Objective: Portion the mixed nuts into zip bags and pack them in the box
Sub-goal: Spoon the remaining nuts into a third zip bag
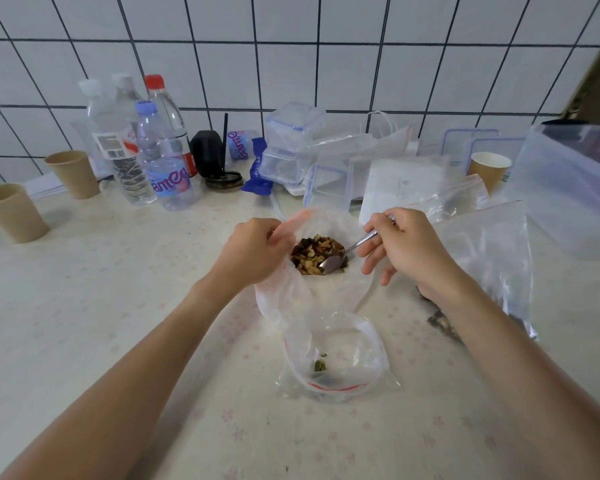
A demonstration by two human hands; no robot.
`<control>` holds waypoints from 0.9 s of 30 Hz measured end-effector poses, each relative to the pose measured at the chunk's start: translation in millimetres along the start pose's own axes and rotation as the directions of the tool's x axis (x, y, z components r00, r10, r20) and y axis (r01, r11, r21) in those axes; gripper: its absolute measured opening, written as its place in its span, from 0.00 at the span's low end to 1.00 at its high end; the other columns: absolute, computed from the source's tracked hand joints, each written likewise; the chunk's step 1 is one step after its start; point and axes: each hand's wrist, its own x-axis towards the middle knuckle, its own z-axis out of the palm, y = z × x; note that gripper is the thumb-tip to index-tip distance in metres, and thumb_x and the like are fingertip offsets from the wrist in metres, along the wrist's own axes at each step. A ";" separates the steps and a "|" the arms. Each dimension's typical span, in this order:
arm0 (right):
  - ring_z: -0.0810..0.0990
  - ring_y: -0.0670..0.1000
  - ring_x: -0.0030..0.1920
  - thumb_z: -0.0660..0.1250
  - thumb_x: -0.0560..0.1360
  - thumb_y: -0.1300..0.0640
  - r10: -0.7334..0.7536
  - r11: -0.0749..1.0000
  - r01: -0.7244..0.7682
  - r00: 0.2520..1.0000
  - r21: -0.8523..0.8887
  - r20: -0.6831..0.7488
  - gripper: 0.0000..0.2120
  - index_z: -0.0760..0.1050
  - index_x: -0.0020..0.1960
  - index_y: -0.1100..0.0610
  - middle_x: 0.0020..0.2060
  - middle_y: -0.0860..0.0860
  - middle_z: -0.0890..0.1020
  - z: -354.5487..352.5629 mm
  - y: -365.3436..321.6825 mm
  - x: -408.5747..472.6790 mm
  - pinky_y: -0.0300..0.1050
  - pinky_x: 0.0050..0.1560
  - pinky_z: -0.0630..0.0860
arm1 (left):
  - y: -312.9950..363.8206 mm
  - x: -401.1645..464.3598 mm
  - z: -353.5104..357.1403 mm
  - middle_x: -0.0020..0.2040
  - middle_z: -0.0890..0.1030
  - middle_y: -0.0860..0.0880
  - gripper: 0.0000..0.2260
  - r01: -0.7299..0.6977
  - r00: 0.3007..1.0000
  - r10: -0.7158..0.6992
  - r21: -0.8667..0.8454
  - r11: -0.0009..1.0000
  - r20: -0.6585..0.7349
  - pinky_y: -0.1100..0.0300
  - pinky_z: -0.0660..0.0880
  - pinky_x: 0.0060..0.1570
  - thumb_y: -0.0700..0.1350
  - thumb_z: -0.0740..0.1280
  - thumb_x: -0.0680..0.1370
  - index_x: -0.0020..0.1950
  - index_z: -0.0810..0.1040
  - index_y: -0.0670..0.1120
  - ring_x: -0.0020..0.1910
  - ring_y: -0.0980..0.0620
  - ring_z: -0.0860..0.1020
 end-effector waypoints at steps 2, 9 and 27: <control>0.85 0.58 0.29 0.56 0.85 0.58 0.045 0.996 -0.047 0.999 0.078 0.023 0.12 0.75 0.51 0.62 0.33 0.57 0.86 5.0 4.8 -1.8 0.42 0.20 0.72 | 0.2 -0.4 0.9 0.39 0.83 0.53 0.09 -0.040 0.999 0.039 -0.023 0.999 -0.005 0.60 0.75 0.40 0.51 0.67 0.83 0.44 0.83 0.52 0.41 0.53 0.80; 0.84 0.56 0.30 0.58 0.86 0.58 0.140 0.957 -0.162 0.984 0.243 0.106 0.12 0.76 0.55 0.65 0.37 0.59 0.87 21.4 6.9 -10.0 0.42 0.21 0.72 | 2.9 -2.2 -5.5 0.43 0.85 0.55 0.06 -0.144 0.989 0.144 -0.030 0.989 -0.026 0.62 0.70 0.38 0.51 0.67 0.83 0.46 0.80 0.57 0.42 0.58 0.80; 0.83 0.54 0.29 0.58 0.86 0.57 0.158 0.898 -0.160 0.987 0.409 0.039 0.12 0.76 0.52 0.62 0.36 0.58 0.87 17.3 -2.1 -10.7 0.41 0.21 0.71 | -0.2 -5.3 -37.4 0.53 0.81 0.55 0.16 -0.043 0.999 0.043 0.063 0.997 -0.001 0.59 0.72 0.46 0.58 0.68 0.81 0.64 0.81 0.51 0.51 0.53 0.79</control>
